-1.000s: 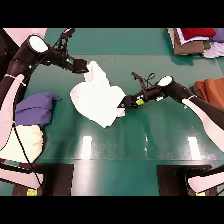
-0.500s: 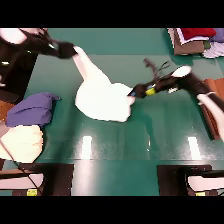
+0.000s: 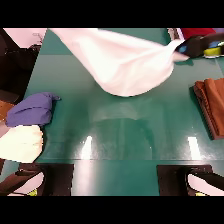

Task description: Fold the shirts.

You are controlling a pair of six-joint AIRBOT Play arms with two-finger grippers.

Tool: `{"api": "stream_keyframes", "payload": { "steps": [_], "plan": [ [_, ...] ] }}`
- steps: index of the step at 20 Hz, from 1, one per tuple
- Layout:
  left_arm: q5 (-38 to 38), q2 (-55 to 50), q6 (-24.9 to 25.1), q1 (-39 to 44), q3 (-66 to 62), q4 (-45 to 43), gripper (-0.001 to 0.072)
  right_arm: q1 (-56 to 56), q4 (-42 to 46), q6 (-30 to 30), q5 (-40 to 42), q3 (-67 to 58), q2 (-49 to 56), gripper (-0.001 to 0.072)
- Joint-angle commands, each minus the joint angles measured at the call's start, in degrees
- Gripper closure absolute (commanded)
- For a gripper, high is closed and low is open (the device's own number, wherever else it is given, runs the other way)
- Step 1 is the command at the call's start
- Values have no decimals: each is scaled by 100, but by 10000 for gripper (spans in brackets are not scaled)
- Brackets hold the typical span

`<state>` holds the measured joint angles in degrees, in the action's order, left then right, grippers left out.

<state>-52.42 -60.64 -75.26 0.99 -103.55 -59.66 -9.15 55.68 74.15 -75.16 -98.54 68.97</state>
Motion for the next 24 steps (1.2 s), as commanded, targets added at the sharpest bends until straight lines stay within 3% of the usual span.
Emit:
{"api": "stream_keyframes", "payload": {
  "steps": [1,8,11,14,17,20,24],
  "plan": [
    [376,509,57,-22,-479,-37,686,81,756,162,-166,-925,-415,693],
    [833,872,74,-22,-2046,205,686,81,1056,341,-562,-2214,-739,693],
    [1283,1010,297,-22,-2103,149,687,81,1099,643,-319,-1631,-1143,694],
    [1272,715,313,-22,-1744,-323,687,79,1436,1239,-568,-916,-1198,694],
    [1014,2,20,-22,-839,-509,686,74,1486,1587,-1110,-243,-800,694],
    [-33,-1250,24,-22,-417,-507,686,-66,1491,1799,-1486,577,-131,694],
    [-782,-3040,26,-20,-400,-501,686,-435,1484,1838,-529,1668,855,693]
  ]
}}
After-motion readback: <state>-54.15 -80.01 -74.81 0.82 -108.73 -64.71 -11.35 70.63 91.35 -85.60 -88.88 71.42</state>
